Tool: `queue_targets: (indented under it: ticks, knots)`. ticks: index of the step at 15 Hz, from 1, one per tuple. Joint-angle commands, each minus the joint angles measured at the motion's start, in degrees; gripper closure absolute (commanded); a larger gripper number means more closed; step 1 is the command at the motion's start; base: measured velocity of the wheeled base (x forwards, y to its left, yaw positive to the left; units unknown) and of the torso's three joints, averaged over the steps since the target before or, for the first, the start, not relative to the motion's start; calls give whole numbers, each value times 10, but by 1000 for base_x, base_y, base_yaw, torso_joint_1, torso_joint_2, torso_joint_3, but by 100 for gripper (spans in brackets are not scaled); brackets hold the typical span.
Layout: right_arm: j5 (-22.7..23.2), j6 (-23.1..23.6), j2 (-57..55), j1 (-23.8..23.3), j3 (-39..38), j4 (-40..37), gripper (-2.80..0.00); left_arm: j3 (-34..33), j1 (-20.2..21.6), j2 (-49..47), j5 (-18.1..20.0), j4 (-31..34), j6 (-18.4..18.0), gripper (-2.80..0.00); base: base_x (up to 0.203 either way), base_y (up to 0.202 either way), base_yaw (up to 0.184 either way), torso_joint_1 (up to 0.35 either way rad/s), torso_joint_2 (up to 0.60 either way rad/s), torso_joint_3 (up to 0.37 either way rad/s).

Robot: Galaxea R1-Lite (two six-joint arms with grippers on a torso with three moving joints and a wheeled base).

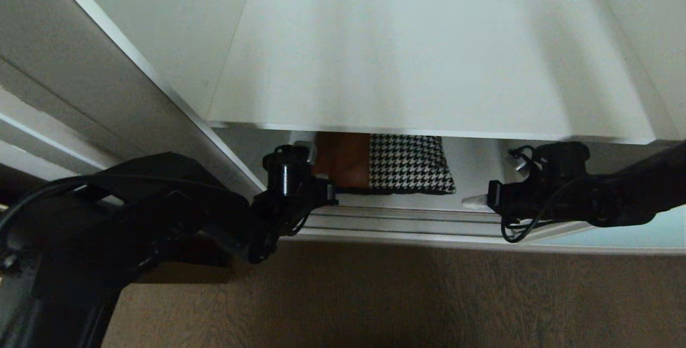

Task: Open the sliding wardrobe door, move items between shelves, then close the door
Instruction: Close the door

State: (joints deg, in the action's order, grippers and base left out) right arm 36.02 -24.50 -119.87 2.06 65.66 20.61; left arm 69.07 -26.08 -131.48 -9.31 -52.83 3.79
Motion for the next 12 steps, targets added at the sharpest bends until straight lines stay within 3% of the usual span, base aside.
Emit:
queue_targets:
  ticks: [1,5,12]
  knots:
    - [2,-2,30,1,-16,2,0,-32,-2,53,-18,-2,1,0,0,0,0,0,0,0]
    - [3,-2,37,2,-41,3,0,-65,-12,71,-36,-5,2,0,-22,0,0,3,1,0]
    - [3,-2,36,0,-48,3,0,-66,-12,62,-36,-16,3,0,-194,0,-2,2,3,1]
